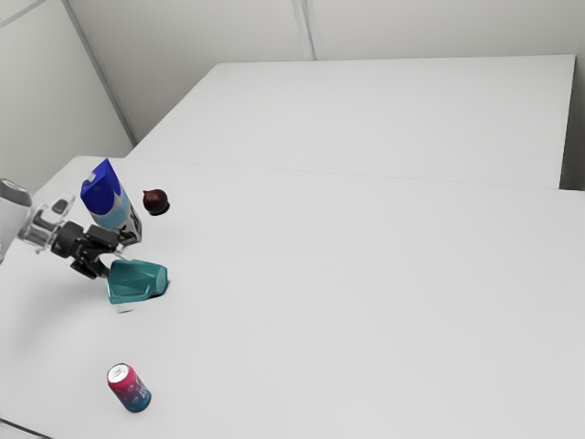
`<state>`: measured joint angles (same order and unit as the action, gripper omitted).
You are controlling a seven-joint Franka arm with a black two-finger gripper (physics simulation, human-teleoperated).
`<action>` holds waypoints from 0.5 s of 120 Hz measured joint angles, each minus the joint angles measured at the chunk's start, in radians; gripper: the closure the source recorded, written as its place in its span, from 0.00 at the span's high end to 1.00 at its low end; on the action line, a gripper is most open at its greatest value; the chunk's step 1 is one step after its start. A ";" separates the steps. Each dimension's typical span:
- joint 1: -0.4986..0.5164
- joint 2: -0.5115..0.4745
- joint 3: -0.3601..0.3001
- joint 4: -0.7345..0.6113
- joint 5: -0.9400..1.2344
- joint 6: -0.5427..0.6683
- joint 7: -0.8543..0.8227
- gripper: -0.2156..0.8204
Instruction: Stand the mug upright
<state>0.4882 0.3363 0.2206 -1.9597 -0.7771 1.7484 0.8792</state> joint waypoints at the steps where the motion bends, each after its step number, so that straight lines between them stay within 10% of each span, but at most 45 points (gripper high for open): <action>1: 0.000 -0.001 -0.001 -0.003 -0.001 0.001 0.002 0.77; 60: -0.007 -0.073 -0.026 -0.070 -0.032 0.036 0.078 0.31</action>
<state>0.4813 0.2637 0.1942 -2.0297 -0.8094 1.7844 0.9571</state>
